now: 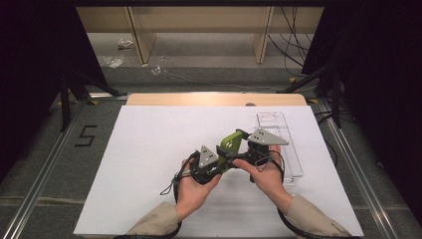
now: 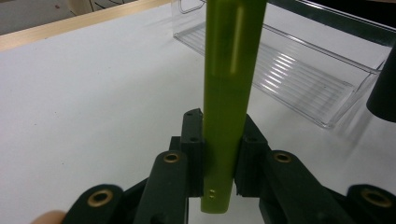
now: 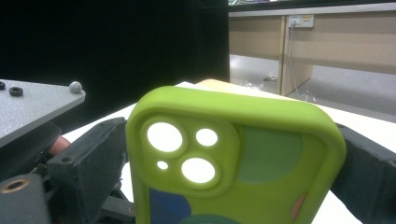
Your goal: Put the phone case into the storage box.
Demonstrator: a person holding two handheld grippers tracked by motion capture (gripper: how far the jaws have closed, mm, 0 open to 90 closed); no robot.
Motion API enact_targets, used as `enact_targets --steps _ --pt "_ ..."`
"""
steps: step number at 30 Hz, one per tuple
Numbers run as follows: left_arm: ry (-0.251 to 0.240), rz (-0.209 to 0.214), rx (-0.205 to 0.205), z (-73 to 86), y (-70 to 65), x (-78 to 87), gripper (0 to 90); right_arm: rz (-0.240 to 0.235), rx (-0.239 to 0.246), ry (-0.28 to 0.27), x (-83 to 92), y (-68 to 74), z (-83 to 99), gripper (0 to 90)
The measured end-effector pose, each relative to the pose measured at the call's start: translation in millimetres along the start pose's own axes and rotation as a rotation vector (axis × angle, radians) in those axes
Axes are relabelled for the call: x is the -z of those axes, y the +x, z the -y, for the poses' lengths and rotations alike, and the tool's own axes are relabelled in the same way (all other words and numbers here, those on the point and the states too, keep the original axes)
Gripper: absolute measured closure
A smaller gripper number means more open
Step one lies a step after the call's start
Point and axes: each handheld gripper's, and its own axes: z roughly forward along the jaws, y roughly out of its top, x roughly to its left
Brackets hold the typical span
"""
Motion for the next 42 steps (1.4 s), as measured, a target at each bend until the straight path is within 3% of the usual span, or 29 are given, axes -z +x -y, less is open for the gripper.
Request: enact_targets --steps 20,37,41,42 --pt "-0.003 0.014 0.013 0.2 0.1 -0.1 76.5 0.012 0.001 -0.012 1.1 -0.2 0.6 15.2" --pt "-0.020 0.029 -0.010 -1.9 0.4 2.2 75.2 -0.024 0.029 -0.018 2.9 -0.5 -4.2 16.4" --pt "-0.019 0.042 -0.048 -2.7 0.5 2.8 61.3 -0.036 0.034 -0.019 5.0 -1.7 -7.7 16.4" --pt "-0.011 0.042 -0.060 -2.8 -0.1 2.3 61.3 -0.036 0.034 -0.019 5.0 -1.7 -7.7 16.4"
